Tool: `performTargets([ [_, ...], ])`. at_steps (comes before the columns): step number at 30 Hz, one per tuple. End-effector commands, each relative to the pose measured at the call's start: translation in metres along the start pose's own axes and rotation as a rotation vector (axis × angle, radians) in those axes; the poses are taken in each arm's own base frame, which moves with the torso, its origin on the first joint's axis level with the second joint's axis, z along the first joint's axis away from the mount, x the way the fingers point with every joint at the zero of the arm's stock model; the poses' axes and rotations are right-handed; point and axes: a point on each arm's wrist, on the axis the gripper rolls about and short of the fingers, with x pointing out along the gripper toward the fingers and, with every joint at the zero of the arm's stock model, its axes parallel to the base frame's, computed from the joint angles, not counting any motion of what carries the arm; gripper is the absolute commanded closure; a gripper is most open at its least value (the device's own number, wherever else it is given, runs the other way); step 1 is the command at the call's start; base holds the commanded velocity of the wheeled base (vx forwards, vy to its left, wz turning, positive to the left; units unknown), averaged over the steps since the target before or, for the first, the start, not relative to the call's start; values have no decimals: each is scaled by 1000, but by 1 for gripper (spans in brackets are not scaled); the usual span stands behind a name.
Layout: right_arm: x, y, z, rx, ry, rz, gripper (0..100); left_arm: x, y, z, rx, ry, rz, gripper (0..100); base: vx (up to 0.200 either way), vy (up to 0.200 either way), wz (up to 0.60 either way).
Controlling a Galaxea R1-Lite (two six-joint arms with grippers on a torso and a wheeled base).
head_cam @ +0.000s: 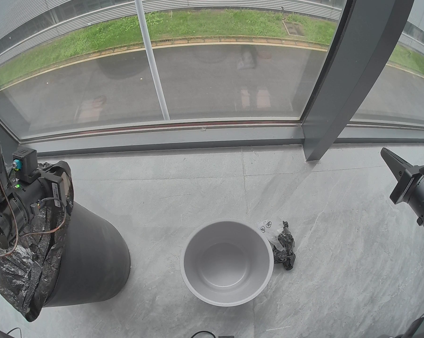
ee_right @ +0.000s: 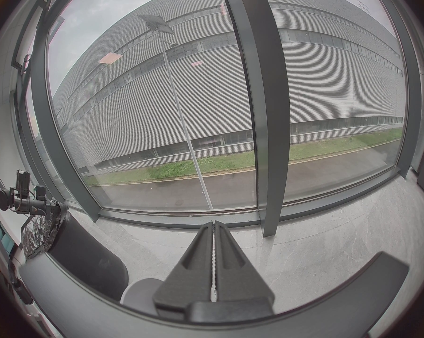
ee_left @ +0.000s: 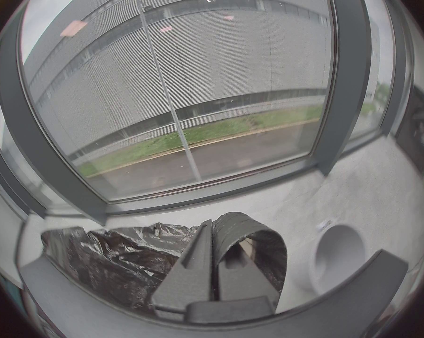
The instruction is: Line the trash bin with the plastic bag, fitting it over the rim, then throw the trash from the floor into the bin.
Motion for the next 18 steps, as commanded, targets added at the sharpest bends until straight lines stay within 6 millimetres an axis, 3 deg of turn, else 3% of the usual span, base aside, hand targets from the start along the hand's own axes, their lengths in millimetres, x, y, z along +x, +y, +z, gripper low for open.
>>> performTargets([
  [1, 0, 2, 1, 2, -2, 9, 100, -14, -28, 16, -125, -100, -155, 100, 0, 0, 0],
  [6, 0, 10, 3, 23, -9, 45, 100, -26, -43, 48, -297, -184, -230, 100, 0, 0, 0],
  [12, 9, 26, 5, 110, 35, 113, 100, -43, -54, 67, -389, -192, -336, 100, 0, 0, 0],
  [18, 37, 64, -2, 105, 106, 214, 100, -48, -57, 93, -571, -187, -381, 100, 0, 0, 0],
])
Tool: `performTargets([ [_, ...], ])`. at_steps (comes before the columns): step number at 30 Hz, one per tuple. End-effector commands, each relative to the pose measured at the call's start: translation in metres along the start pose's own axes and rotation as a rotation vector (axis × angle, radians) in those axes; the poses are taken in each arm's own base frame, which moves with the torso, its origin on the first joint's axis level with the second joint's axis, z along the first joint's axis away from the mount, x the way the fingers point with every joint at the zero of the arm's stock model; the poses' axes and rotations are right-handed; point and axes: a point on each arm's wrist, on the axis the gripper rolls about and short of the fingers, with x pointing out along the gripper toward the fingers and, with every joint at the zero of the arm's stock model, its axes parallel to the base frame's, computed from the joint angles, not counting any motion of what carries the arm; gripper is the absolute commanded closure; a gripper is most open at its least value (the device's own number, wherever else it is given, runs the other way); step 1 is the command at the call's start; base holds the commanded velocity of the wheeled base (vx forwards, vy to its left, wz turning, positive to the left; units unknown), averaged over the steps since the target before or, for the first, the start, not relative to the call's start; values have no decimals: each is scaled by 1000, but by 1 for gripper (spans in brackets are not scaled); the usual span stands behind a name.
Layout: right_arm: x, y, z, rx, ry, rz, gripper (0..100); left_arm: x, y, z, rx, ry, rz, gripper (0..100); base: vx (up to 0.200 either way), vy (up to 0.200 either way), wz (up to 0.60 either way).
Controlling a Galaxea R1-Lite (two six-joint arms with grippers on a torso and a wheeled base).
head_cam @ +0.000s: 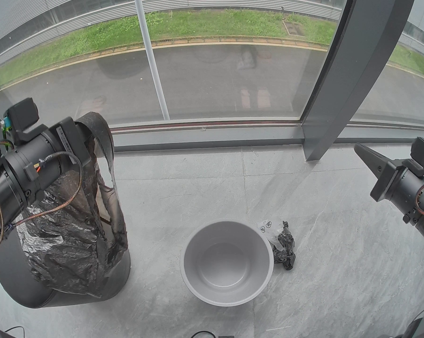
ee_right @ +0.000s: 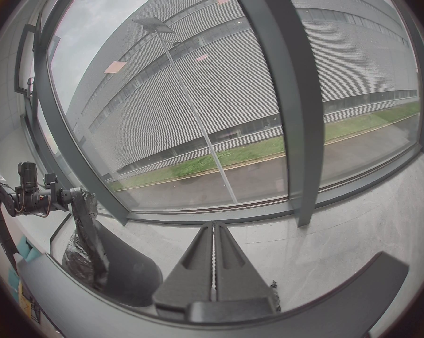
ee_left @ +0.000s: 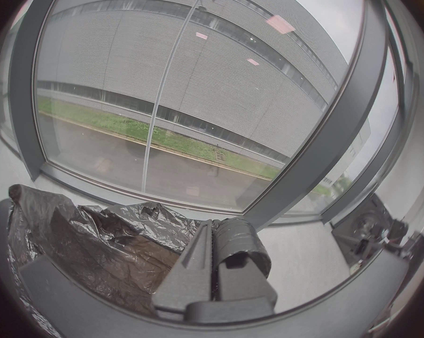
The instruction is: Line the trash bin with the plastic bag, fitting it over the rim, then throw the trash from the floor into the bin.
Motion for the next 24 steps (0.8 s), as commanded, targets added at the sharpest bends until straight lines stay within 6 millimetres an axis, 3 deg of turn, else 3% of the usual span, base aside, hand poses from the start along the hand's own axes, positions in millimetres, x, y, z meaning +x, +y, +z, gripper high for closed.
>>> performTargets([
  [1, 25, 24, -9, -1, 58, 65, 100, -2, -12, 18, -70, -28, -39, 100, 0, 0, 0],
  [8, 48, 68, -35, -26, 146, 153, 100, -3, -35, 20, -156, 59, -120, 100, 0, 0, 0],
  [12, 50, 79, -43, -34, 176, 186, 100, -4, -41, 18, -170, 90, -150, 100, 0, 0, 0],
  [13, 51, 96, -53, -43, 205, 237, 100, -3, -45, 13, -179, 148, -202, 100, 0, 0, 0],
  [16, 52, 109, -62, -51, 230, 275, 100, -3, -50, 9, -191, 188, -245, 100, 0, 0, 0],
  [22, 53, 126, -82, -76, 287, 319, 100, 2, -57, 11, -190, 213, -282, 100, 0, 0, 0],
  [23, 53, 127, -85, -80, 295, 320, 0, 3, -58, 12, -191, 211, -283, 100, 0, 0, 0],
  [24, 54, 128, -90, -86, 307, 319, 0, 5, -60, 13, -192, 209, -286, 100, 0, 0, 0],
])
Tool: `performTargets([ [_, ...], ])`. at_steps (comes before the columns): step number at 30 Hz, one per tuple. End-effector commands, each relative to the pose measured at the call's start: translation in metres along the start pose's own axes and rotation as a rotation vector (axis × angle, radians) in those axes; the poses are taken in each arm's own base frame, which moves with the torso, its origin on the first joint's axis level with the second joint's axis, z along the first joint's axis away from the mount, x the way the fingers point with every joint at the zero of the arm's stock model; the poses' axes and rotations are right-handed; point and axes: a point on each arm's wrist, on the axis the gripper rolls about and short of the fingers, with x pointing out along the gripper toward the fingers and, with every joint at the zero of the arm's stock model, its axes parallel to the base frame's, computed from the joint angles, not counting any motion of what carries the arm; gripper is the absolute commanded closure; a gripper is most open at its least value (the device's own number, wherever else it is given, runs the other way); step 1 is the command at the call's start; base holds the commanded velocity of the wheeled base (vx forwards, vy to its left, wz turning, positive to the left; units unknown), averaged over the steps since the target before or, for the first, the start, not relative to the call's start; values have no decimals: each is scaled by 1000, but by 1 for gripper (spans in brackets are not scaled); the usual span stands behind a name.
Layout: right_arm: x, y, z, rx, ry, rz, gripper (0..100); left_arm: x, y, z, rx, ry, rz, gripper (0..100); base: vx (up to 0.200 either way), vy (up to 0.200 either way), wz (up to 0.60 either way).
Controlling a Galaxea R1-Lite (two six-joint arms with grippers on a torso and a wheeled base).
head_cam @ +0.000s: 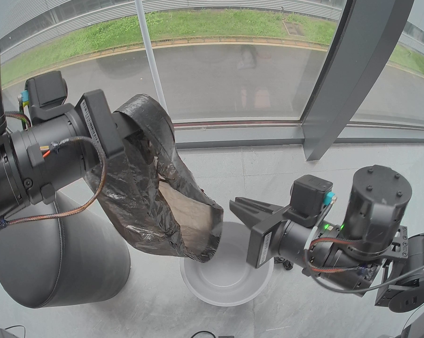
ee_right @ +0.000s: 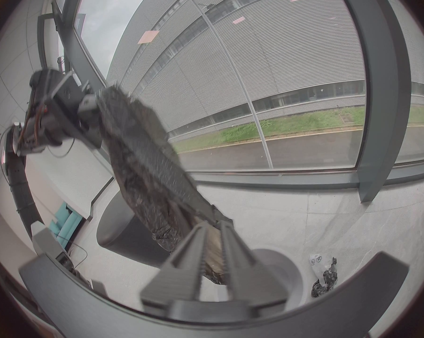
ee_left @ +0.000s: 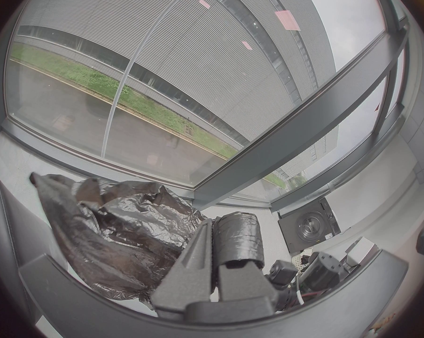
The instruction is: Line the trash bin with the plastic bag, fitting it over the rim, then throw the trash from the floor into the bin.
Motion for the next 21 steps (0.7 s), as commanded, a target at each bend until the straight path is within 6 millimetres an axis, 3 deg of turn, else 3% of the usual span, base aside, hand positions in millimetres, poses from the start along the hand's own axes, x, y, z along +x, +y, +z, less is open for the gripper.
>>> performTargets([
  [1, 15, 8, -22, -22, 72, 11, 0, 9, -4, 2, 0, 5, -10, 100, 0, 0, 0],
  [12, 24, 7, -38, -37, 116, -4, 0, 10, -12, 8, -2, -11, -39, 100, 0, 0, 0],
  [21, 56, 9, -66, -57, 181, -35, 0, 6, -13, 11, -4, -25, -47, 100, 0, 0, 0],
])
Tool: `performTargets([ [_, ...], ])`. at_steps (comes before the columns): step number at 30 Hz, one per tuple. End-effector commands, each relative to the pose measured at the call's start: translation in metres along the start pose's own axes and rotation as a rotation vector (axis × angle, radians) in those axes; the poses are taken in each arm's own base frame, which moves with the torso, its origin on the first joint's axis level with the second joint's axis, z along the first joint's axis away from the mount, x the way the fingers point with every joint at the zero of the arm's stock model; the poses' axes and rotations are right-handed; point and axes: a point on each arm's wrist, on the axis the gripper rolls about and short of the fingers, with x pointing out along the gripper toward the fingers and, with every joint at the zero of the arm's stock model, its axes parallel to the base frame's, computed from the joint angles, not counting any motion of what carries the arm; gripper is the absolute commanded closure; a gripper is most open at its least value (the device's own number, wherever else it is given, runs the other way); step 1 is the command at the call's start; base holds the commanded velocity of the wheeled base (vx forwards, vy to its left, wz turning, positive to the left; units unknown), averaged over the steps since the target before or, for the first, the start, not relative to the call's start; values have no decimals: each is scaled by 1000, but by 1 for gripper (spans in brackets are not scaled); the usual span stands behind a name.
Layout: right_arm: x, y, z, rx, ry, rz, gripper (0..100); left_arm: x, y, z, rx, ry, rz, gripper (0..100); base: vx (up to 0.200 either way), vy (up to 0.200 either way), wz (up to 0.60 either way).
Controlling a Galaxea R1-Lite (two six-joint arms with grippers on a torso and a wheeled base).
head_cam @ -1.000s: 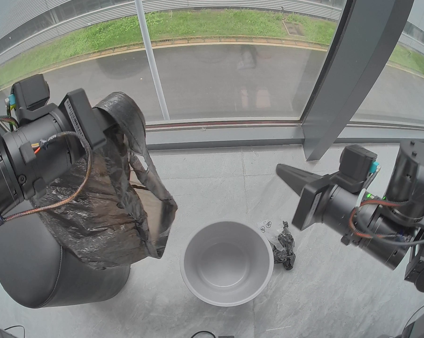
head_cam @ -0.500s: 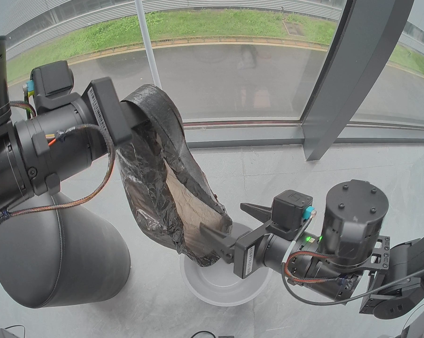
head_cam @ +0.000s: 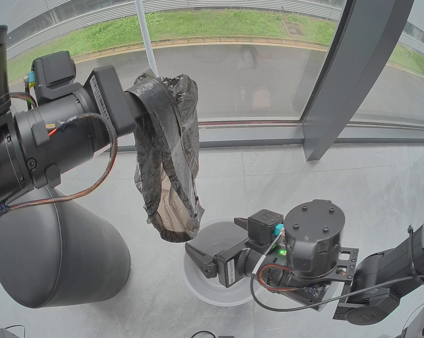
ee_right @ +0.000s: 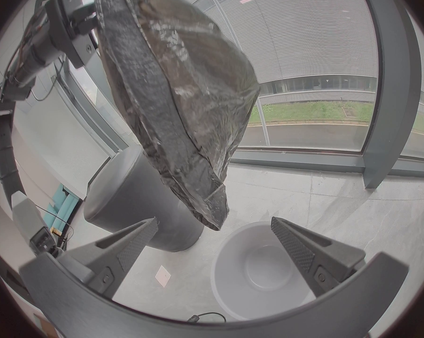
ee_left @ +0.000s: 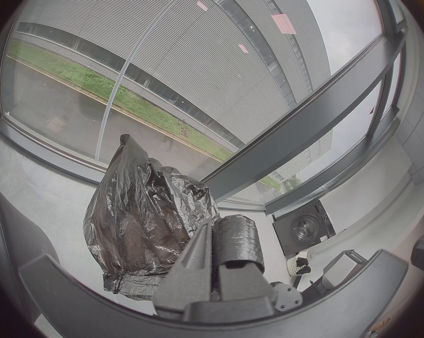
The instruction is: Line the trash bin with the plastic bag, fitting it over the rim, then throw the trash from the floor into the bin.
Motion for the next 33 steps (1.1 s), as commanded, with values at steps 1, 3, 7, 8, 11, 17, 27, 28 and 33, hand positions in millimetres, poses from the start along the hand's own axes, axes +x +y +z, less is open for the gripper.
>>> performTargets([
  [1, 28, 2, -17, -18, 42, -32, 0, -3, -2, 2, -2, -8, -8, 100, 0, 0, 0],
  [3, 35, 2, -22, -38, 52, -43, 0, -3, -3, 1, -3, -5, -13, 100, 0, 0, 0],
  [7, 63, 4, -35, -90, 52, -114, 0, -5, -6, 0, -6, -1, -27, 100, 0, 0, 0],
  [8, 68, 5, -37, -89, 44, -135, 0, -5, -6, 1, -6, -2, -27, 100, 0, 0, 0],
  [11, 83, 6, -45, -99, 28, -205, 0, -4, -6, 0, -6, 0, -26, 100, 0, 0, 0],
  [17, 97, 5, -55, -118, -15, -290, 0, -5, -6, 1, -8, -2, -27, 100, 0, 0, 0],
  [27, 113, 3, -70, -165, -111, -335, 0, -5, -6, 1, -8, -4, -28, 100, 0, 0, 0],
  [28, 113, 3, -70, -165, -111, -335, 0, -5, -6, 1, -8, -4, -28, 100, 0, 0, 0],
  [33, 116, -4, -71, -158, -115, -349, 100, -6, -6, 1, -8, -5, -29, 100, 0, 0, 0],
])
